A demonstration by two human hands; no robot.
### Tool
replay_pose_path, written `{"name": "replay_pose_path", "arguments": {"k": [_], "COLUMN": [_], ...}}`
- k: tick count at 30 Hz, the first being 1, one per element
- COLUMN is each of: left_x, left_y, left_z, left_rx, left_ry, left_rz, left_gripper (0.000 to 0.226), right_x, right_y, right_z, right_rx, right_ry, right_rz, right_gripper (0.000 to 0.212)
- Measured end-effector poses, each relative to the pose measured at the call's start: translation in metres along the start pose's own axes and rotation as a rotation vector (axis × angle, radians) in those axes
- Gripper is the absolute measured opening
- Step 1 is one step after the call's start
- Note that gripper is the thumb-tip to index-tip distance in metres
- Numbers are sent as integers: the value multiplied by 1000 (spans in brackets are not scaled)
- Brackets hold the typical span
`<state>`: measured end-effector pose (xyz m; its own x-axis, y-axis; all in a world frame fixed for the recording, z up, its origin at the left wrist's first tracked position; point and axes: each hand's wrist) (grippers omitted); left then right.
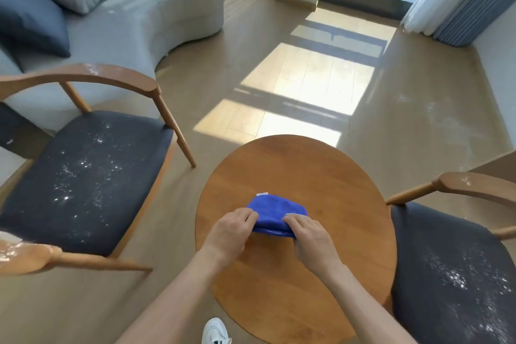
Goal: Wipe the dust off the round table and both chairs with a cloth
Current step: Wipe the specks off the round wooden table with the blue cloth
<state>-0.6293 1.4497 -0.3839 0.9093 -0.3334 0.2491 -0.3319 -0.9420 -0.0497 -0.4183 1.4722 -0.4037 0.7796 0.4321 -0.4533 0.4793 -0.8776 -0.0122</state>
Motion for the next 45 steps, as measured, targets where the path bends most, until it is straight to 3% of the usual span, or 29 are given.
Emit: {"name": "replay_pose_path", "arguments": {"k": [3,7,12,18,21,24,28,34,39,45], "left_x": [1,11,10,-23,-53,-73,-75,-74,-69,-68], "left_y": [36,88,82,66,63,60,52,40,30,28], "left_z": [69,134,132,128,137,149,165,165,165,161], "left_rx": [-44,-258,-81,130,152,120,102,142,173,283], "left_ry": [-86,-56,136,306,348,512,676,668,679,717], "left_rz": [104,17,-90,-634,-887,-1105,-1243,-1365,-1436,-1456], "left_gripper": [16,44,19,40,36,47,49,48,51,44], "right_x": [16,26,11,-4,-11,-20,-37,5,95,171], "right_y": [37,83,62,19,5,-1,13,37,67,98], "right_z": [58,116,120,143,160,176,198,182,135,86], "right_rx": [-83,-166,22,-43,-103,-96,-75,25,67,124], "right_ry": [77,110,101,99,107,90,58,76,228,259], "right_rz": [-39,34,116,189,237,259,156,135,340,835], "right_gripper": [60,60,36,72,84,91,91,83,81,93]}}
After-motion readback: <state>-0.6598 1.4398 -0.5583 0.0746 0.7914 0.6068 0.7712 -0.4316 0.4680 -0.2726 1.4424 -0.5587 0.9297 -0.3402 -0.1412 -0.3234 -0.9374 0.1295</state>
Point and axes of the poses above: each hand's wrist, its own y-axis away from the middle knuckle, its own z-axis out of the palm, x = y × z, and after that the axes turned 5 degrees about -y, right-handed
